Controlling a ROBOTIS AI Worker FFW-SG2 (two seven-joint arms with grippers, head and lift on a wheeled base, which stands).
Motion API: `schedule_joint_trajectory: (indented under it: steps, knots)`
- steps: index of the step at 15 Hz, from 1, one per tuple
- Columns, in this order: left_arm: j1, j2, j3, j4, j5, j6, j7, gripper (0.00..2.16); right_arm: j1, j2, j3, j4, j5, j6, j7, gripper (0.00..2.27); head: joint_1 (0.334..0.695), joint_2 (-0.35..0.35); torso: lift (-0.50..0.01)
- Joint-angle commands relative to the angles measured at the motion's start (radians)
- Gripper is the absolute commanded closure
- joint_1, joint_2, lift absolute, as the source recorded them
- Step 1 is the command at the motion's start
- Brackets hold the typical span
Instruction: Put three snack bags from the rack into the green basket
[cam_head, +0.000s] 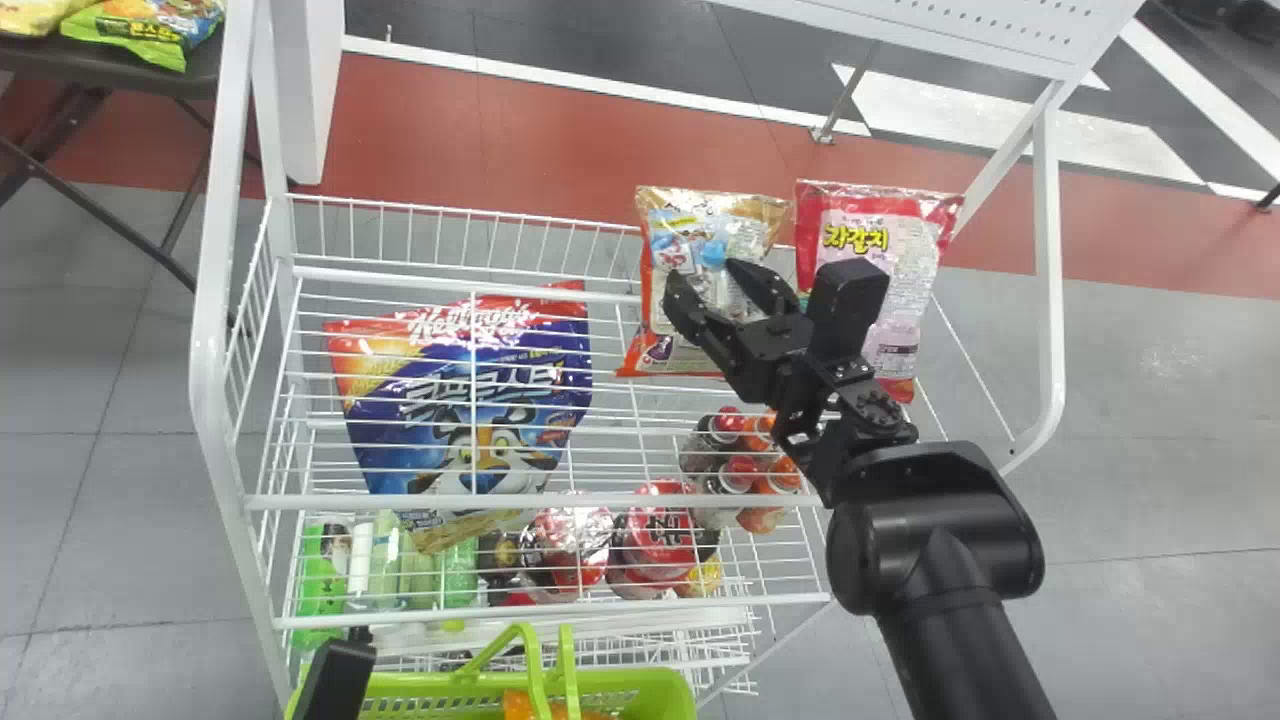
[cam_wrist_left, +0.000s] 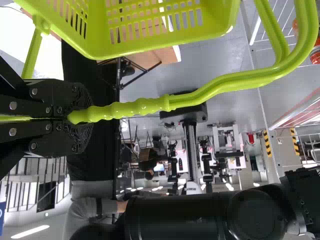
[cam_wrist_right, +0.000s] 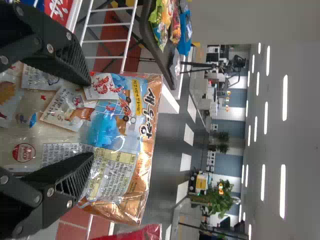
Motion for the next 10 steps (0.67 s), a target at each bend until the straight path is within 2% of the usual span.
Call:
schedule_joint_trajectory:
  steps: [1,2,3,10]
  knots:
    - [-0.001,-0.003,0.002,0.0,0.0,0.0,0.0,1.47,-0.003,-0.001,0.004,-0.005,-0.004,0.022,0.005,2.09,0.695,-0.35,0.0]
    - [-0.002,-0.003,0.002,0.0,0.0,0.0,0.0,1.47,0.006,-0.001,0.004,-0.018,-0.005,0.022,0.009,2.22,0.695,-0.35,0.0]
    - [-0.001,-0.003,0.002,0.0,0.0,0.0,0.0,1.47,0.018,-0.002,0.004,-0.03,-0.008,0.012,0.009,2.24,0.695,-0.35,0.0]
    - [-0.001,-0.003,0.002,0.0,0.002,0.0,-0.003,1.47,0.174,-0.011,-0.071,-0.215,-0.053,0.003,0.009,2.24,0.695,-0.35,0.0]
